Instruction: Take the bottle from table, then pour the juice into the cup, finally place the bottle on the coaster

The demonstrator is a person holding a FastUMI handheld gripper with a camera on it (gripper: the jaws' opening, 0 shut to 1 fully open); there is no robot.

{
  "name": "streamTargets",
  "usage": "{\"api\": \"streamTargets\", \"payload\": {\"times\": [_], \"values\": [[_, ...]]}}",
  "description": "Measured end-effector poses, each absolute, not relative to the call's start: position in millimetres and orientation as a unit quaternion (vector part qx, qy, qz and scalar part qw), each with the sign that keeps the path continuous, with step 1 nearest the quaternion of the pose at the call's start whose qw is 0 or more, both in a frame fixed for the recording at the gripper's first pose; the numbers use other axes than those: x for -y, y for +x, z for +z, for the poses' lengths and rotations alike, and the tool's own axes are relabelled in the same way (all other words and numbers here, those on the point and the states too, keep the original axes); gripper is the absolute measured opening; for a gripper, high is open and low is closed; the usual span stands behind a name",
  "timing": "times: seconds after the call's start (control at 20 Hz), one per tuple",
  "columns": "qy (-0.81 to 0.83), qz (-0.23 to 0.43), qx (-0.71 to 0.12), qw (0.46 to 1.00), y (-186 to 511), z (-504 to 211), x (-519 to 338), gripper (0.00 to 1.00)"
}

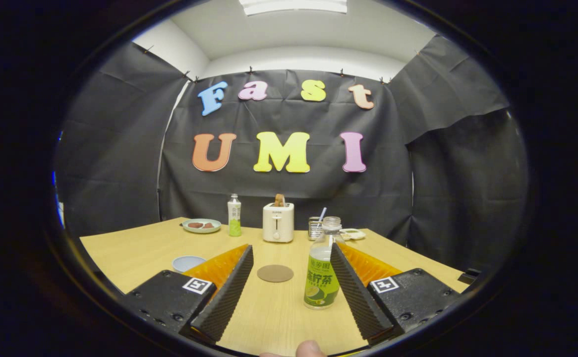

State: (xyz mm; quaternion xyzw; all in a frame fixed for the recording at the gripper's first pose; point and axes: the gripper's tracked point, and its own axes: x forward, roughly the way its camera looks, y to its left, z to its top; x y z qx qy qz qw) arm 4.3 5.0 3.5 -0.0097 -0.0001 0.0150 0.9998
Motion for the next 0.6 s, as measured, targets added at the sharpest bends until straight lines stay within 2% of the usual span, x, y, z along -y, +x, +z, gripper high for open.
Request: {"api": "streamTargets", "payload": {"times": [0.35,0.6], "values": [[-0.016,0.01,-0.004,1.0,13,7,14,1.0],[0.001,0.008,-0.043,0.999,36,-20,34,1.0]]}}
